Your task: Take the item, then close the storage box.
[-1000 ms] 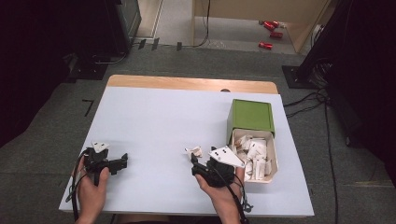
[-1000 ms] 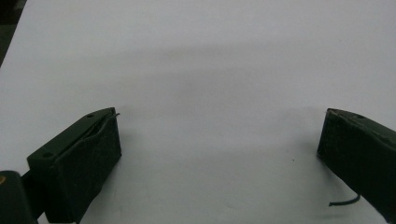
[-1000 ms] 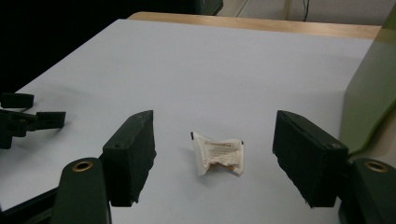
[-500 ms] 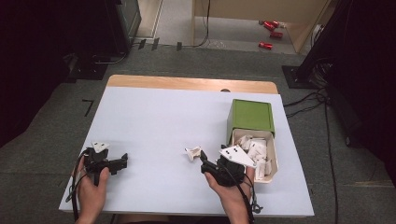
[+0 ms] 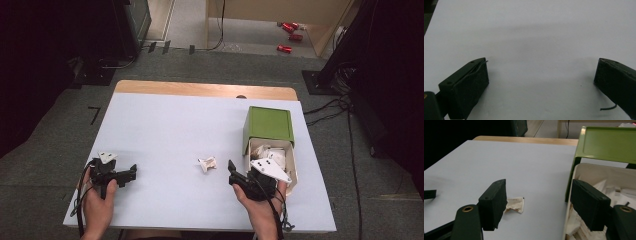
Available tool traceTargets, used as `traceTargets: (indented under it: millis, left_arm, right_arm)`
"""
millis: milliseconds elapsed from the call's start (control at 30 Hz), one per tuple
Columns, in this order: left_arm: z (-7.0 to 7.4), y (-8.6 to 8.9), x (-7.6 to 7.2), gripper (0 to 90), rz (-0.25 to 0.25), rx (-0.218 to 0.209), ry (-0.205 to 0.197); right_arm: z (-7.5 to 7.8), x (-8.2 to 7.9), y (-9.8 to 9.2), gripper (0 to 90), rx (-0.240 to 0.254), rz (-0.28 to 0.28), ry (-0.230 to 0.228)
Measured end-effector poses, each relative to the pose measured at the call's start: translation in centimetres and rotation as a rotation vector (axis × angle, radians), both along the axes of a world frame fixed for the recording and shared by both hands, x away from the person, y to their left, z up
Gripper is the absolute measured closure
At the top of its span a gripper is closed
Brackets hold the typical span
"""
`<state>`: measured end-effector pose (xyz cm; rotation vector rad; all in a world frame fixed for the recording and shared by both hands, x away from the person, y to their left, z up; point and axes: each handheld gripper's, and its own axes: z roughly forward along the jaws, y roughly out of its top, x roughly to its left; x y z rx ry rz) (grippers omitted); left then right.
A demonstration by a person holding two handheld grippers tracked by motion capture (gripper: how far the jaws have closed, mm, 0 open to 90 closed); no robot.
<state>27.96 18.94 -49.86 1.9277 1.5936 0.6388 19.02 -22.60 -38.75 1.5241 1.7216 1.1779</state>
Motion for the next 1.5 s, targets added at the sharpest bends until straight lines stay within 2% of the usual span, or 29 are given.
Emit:
traceTargets:
  millis: [333,600,700,967,1233,1500]
  left_arm:
    - [0.0,0.0,0.0,0.0,0.000,0.000,-0.001]
    - [0.0,0.0,0.0,0.0,0.000,0.000,0.000]
    - [0.0,0.0,0.0,0.0,0.000,0.000,0.000]
    - [0.0,0.0,0.0,0.0,0.000,0.000,0.000]
    - [0.0,0.0,0.0,0.0,0.000,0.000,0.001]
    - [0.0,0.0,0.0,0.0,0.001,-0.001,0.000]
  right_arm:
    - [-0.2,-0.5,-2.5,28.9,-0.012,-0.050,0.006]
    - [-0.5,-1.1,-5.0,28.8,-0.009,-0.118,0.006]
    - [-0.9,-1.3,-6.3,28.2,-0.027,-0.144,0.018]
    - [-1.6,-1.7,-8.6,27.8,-0.035,-0.197,0.038]
    - [-2.0,-2.2,-10.4,27.4,-0.040,-0.248,0.046]
    - [-2.4,-2.4,-11.2,28.7,-0.038,-0.265,0.052]
